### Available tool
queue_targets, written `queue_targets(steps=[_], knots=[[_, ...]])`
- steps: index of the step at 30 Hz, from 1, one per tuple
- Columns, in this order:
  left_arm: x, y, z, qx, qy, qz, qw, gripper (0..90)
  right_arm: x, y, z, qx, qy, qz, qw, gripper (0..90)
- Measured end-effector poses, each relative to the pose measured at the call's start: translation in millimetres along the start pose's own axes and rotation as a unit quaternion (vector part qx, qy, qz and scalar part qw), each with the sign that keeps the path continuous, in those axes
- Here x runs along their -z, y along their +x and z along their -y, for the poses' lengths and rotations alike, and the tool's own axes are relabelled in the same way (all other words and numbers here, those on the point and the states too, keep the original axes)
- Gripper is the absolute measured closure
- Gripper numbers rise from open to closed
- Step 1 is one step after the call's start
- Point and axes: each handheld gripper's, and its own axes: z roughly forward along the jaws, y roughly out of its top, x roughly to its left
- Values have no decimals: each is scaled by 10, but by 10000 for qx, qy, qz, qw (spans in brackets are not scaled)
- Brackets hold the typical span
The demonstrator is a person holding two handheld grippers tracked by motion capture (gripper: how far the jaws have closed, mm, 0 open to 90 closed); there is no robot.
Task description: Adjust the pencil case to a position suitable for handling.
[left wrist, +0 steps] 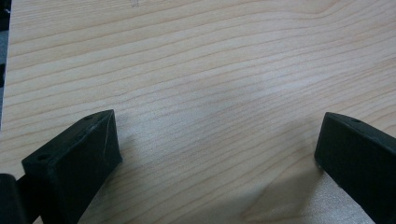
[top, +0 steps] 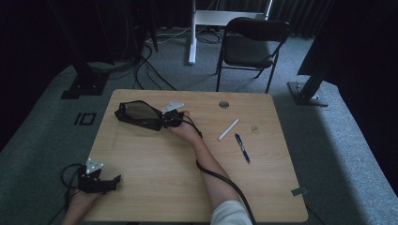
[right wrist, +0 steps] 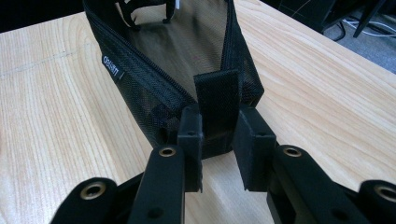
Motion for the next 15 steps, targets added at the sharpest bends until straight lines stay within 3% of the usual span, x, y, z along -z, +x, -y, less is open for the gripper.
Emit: queue_targets(steps=[15], knots=[[0,0,0,-1,3,1,10000,1,186,-22,164,-179,-47,36,9998,734]])
